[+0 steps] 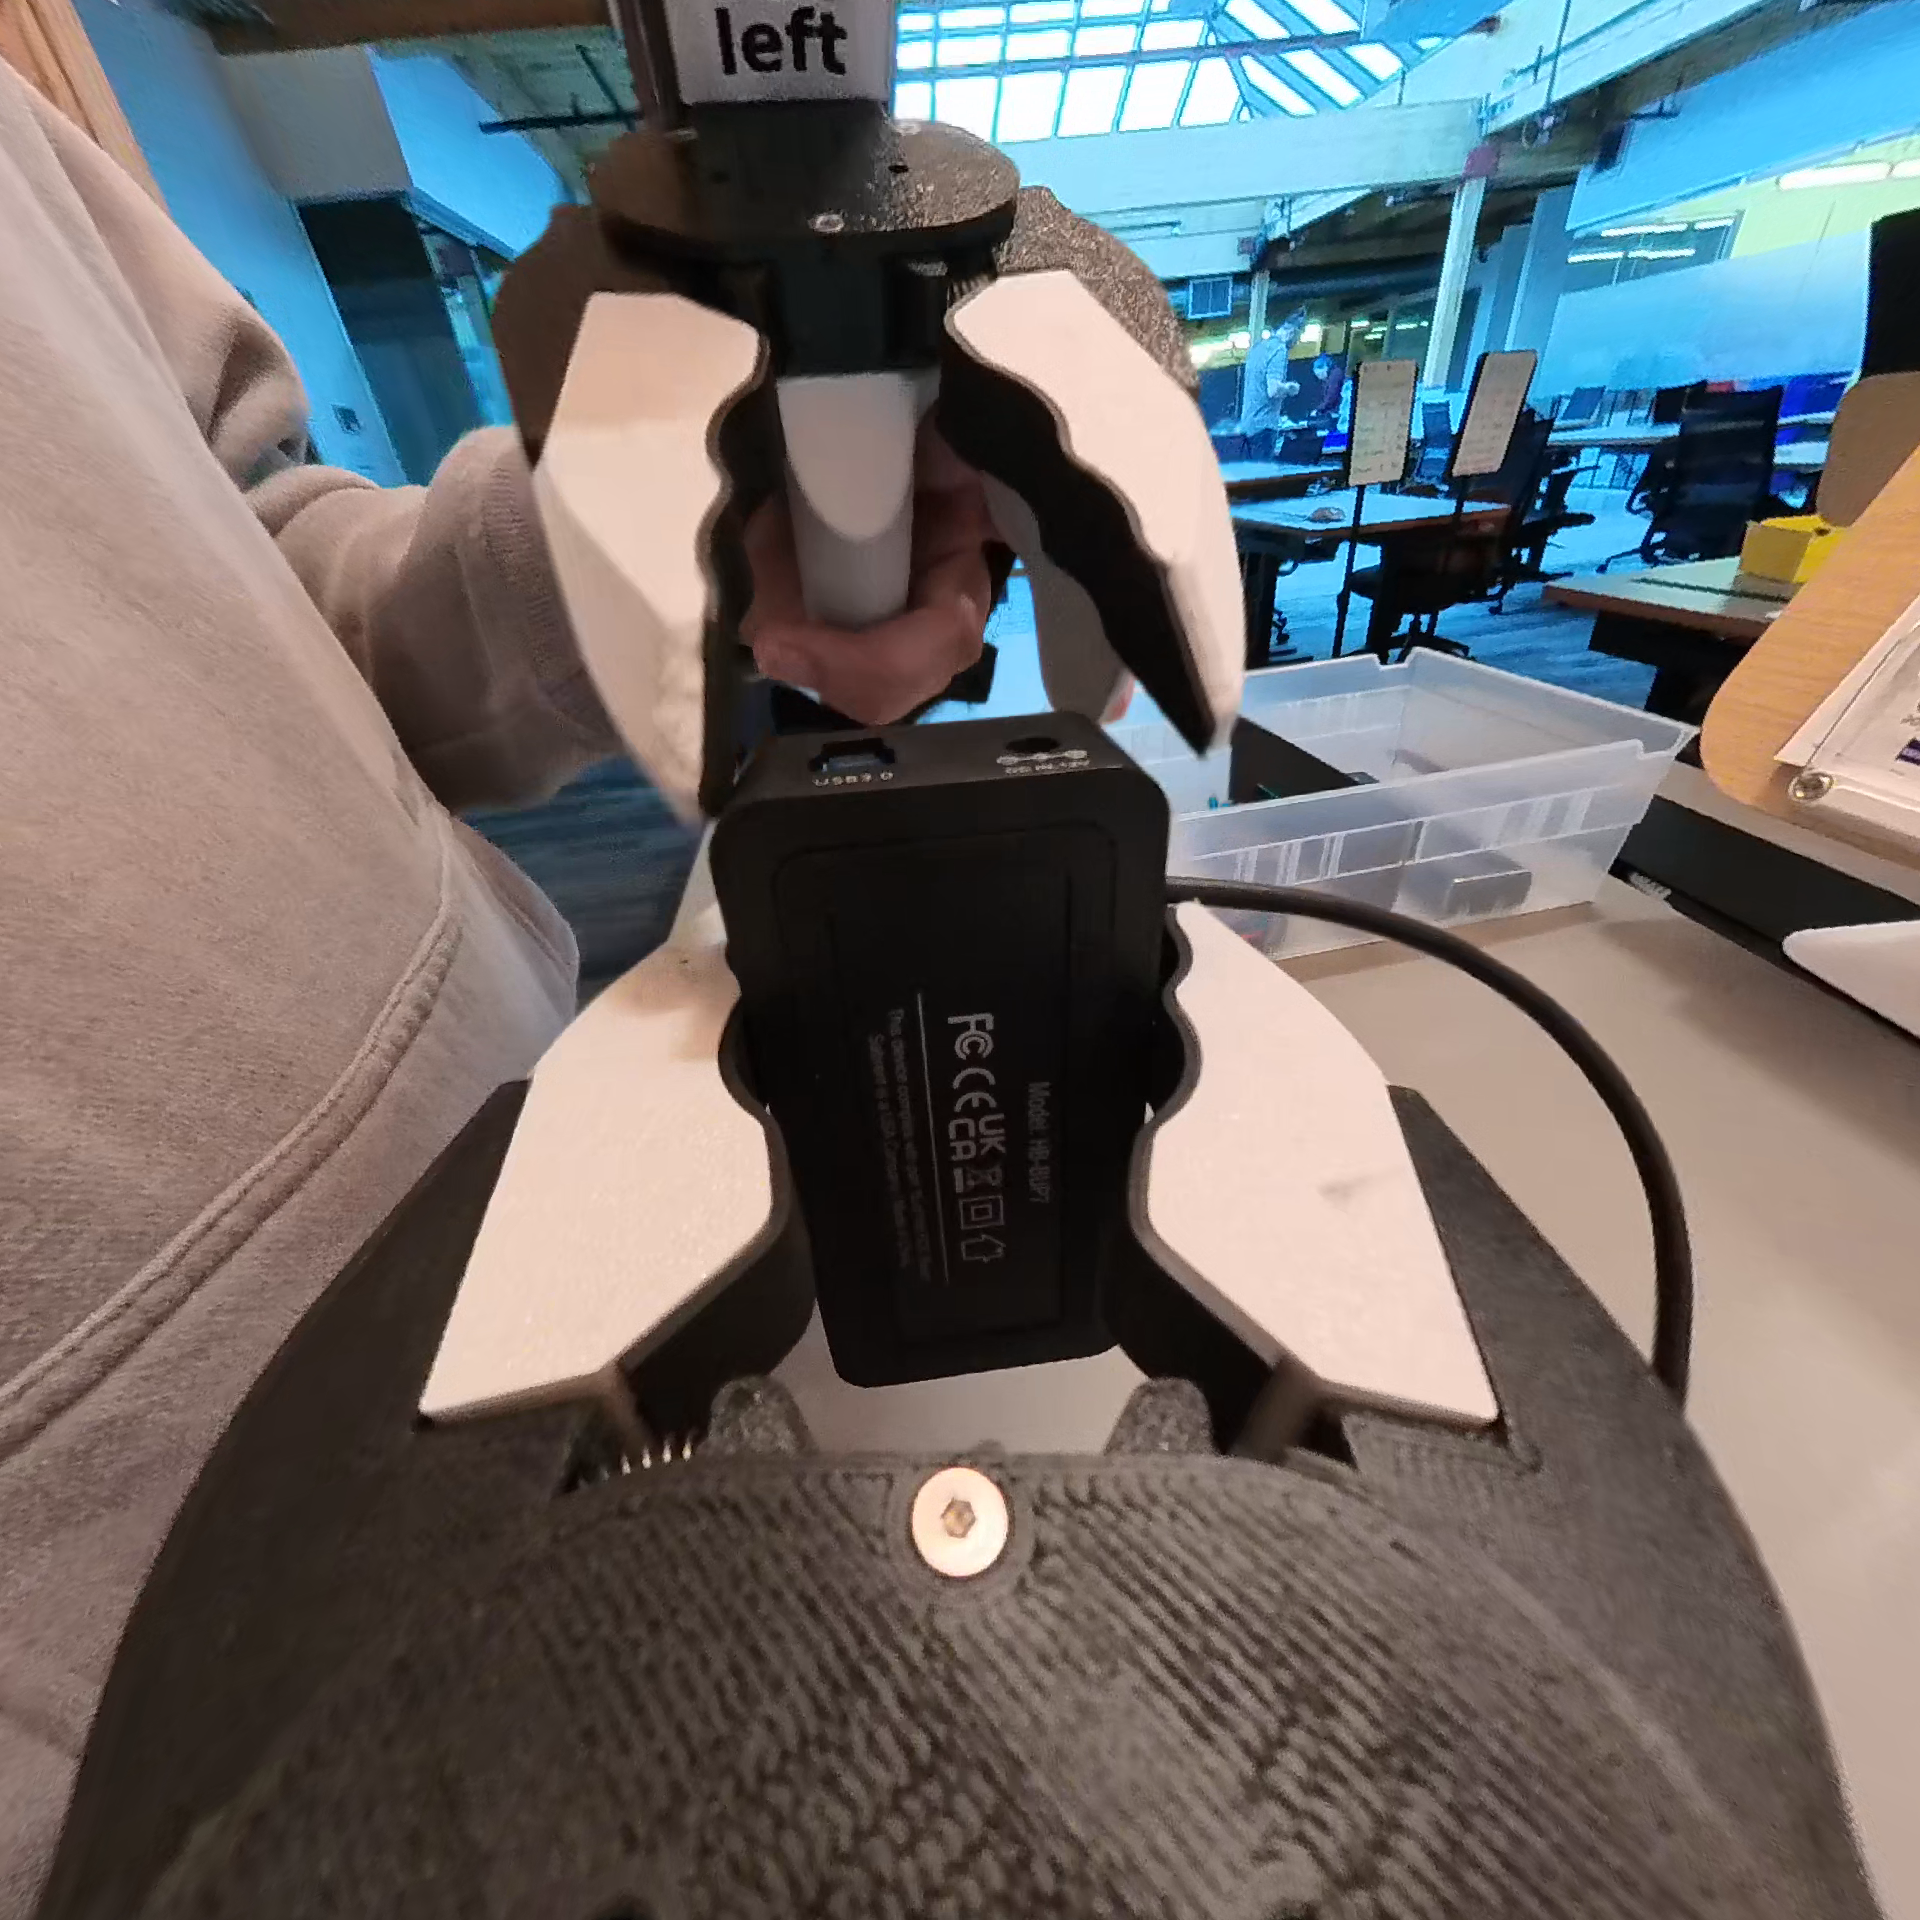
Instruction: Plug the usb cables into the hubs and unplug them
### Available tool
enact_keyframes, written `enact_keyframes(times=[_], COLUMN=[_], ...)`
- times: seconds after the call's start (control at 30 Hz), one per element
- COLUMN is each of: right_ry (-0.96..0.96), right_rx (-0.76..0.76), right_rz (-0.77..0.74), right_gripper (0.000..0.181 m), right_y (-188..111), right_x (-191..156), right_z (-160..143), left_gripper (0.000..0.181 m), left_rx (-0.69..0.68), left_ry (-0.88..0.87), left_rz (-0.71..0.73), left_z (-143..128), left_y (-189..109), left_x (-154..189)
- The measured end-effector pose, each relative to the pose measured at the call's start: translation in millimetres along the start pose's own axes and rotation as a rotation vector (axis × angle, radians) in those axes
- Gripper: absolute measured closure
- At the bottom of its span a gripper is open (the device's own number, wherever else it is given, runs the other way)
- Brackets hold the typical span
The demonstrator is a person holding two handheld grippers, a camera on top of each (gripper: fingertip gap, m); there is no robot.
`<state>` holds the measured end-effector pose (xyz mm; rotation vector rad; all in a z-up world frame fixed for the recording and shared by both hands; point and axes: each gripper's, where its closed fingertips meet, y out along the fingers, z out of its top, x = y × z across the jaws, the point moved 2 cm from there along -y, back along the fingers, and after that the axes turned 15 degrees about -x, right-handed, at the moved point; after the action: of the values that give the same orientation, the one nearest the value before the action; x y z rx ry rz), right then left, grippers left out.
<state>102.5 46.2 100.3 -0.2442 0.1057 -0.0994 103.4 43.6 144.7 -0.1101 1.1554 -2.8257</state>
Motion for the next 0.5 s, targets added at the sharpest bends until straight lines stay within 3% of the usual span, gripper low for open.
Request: enact_keyframes(times=[0.2, 0.33, 0.5], right_ry=[-0.032, -0.043, -0.042], right_rx=[0.032, 0.027, 0.030], right_rz=[-0.021, -0.008, -0.013], right_gripper=[0.110, 0.110, 0.110], right_y=[-9, -7, -6], right_x=[1, -1, -1], right_z=[4, 7, 10], left_gripper=[0.156, 0.181, 0.181], left_rx=[-0.043, 0.001, 0.001], left_ry=[-0.028, -0.055, -0.053], left_rz=[0.006, -0.010, -0.016], left_z=[-33, -34, -33], left_y=[-12, -10, -5], left_x=[-15, -13, -10])
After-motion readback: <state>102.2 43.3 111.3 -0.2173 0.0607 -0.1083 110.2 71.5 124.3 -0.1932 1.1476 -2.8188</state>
